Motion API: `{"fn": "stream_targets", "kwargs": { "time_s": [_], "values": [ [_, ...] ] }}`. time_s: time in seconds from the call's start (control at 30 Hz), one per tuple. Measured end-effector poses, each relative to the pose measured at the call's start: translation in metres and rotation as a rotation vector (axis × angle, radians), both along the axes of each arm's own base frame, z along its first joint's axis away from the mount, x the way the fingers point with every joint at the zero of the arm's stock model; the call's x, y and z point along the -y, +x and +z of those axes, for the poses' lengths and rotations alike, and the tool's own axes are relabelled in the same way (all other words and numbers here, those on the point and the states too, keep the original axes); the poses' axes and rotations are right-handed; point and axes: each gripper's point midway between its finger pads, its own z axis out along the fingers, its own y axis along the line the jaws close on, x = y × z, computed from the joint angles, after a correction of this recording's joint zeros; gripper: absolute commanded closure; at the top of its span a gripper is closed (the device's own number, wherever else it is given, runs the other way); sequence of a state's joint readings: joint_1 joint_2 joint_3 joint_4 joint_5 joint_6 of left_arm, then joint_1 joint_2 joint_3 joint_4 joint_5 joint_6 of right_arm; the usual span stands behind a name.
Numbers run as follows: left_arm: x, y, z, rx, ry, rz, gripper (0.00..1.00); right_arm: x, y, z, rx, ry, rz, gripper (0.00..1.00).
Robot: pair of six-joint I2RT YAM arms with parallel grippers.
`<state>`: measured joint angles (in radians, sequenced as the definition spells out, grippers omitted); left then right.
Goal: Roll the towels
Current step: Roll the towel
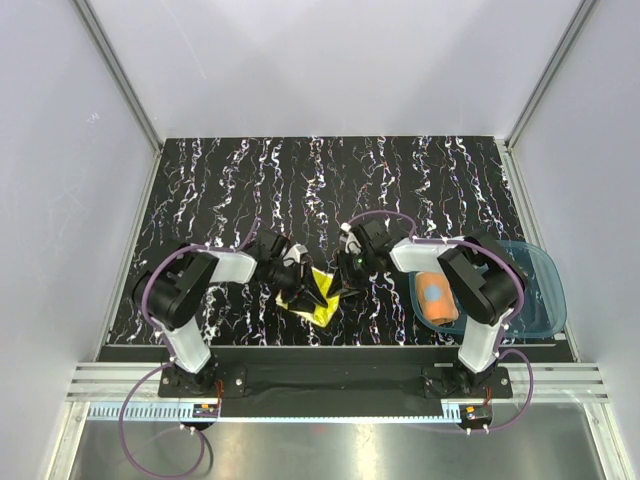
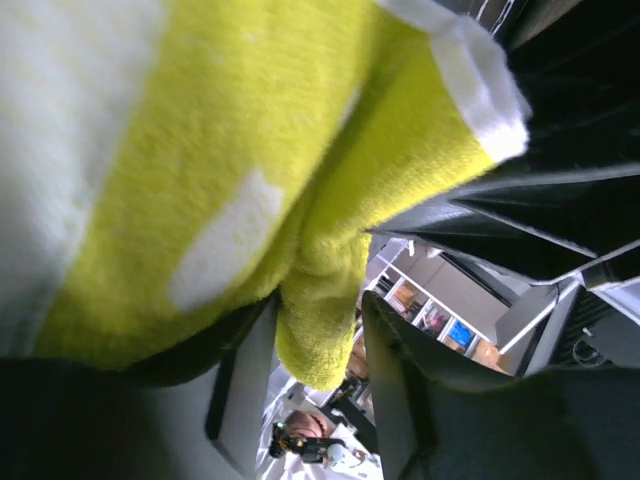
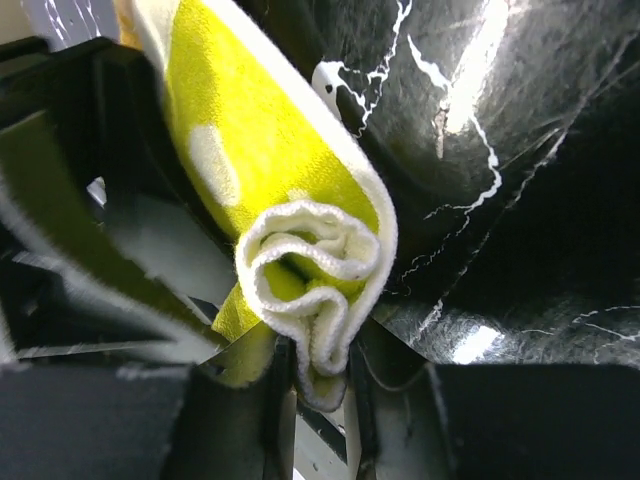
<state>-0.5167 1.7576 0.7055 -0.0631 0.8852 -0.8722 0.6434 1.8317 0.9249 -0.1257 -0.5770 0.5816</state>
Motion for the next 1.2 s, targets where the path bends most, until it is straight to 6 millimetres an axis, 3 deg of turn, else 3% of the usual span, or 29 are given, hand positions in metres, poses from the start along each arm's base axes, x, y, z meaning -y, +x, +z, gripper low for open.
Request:
{"fn": "stream_targets", "kwargs": {
  "time_s": [0.23, 0.4, 0.47, 0.53, 0.6, 0.73, 0.9, 1.2],
  "values": [
    [-0.021, 0.016, 0.016, 0.202, 0.243, 0.019, 0.50, 0.004, 0.005, 0.003, 0.006, -0.088, -0.004, 0.82],
    [-0.008, 0.036, 0.083, 0.627, 0.430, -0.008, 0.52, 0.010, 0.006, 0.007, 0.003, -0.159, -0.002, 0.82],
    [0.008, 0.032, 0.114, 0.803, 0.448, -0.035, 0.53, 0.010, 0.005, 0.009, -0.004, -0.180, 0.002, 0.81],
    [0.023, 0.020, 0.129, 0.926, 0.459, -0.078, 0.53, 0.011, 0.003, 0.013, -0.007, -0.199, 0.008, 0.81],
    [0.029, 0.012, 0.126, 0.987, 0.496, -0.122, 0.53, 0.010, 0.003, 0.017, -0.011, -0.208, 0.014, 0.80],
    [0.031, 0.006, 0.091, 1.015, 0.620, -0.215, 0.54, 0.008, 0.007, 0.019, -0.018, -0.224, 0.019, 0.80],
    [0.020, 0.004, 0.055, 1.006, 0.752, -0.263, 0.54, 0.015, 0.007, 0.008, -0.056, -0.264, 0.012, 0.79],
    [0.034, -0.011, 0.033, 1.032, 0.759, -0.348, 0.54, 0.011, 0.007, 0.008, -0.057, -0.267, 0.022, 0.78]
  ]
}}
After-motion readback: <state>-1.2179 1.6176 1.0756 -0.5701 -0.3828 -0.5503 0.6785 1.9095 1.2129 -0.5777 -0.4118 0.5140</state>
